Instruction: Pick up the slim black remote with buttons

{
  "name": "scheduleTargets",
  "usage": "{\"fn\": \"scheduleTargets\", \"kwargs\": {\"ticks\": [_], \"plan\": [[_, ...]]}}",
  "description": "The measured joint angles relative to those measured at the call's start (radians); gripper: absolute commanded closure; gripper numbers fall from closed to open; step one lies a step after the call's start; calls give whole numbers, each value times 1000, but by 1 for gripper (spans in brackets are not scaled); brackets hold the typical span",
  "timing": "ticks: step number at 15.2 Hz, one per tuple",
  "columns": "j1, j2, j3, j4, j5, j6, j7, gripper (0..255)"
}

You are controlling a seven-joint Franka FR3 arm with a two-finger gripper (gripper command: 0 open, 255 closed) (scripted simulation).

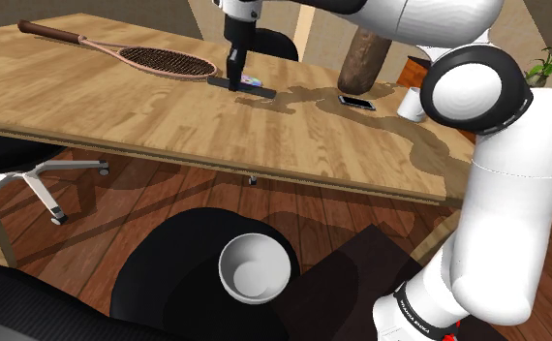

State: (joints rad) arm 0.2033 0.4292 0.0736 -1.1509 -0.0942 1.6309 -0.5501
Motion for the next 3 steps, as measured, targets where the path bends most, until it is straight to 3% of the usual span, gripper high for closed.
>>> {"fn": "scheduleTargets", "kwargs": {"ticks": [3], "plan": [[2,13,0,60,-1,-46,-3,255]]}}
